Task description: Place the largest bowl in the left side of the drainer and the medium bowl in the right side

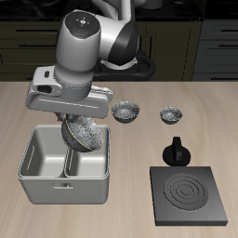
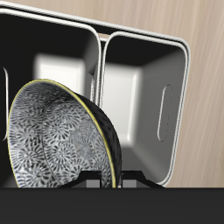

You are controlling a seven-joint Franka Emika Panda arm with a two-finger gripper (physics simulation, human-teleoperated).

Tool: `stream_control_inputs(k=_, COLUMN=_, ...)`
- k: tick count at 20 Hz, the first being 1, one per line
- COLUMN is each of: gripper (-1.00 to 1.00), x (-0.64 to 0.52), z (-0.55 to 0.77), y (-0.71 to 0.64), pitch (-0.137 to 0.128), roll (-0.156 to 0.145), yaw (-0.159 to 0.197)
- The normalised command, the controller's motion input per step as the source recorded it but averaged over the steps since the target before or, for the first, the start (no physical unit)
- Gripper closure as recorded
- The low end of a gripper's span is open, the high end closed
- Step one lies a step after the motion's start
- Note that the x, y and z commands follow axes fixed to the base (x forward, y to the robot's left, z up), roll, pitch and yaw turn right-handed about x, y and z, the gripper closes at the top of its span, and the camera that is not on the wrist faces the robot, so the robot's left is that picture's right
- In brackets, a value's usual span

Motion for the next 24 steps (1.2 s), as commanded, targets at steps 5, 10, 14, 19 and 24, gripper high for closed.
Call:
stream_control_inputs(k=5, gripper=-1.0, x=-0.03, z=-0.08, y=0.07, pitch=0.008, roll=0.012, yaw=0.053)
stream_control_inputs(k=10, gripper=-1.0, x=-0.14, z=0.17, y=0.16, pitch=-0.03, roll=0.029, yaw=0.019)
stream_control_inputs(k=14, gripper=-1.0, x=-0.15, z=0.38, y=0.12, pitch=-0.055, roll=0.027, yaw=-0.015)
stream_control_inputs(k=19, gripper=-1.0, x=-0.35, z=0.35, y=0.18, pitch=-0.077, roll=0.032, yaw=-0.001)
stream_control_inputs(k=24, gripper=-1.0, x=-0.42, z=0.11, y=0.03, pitch=-0.091, roll=0.023, yaw=0.002)
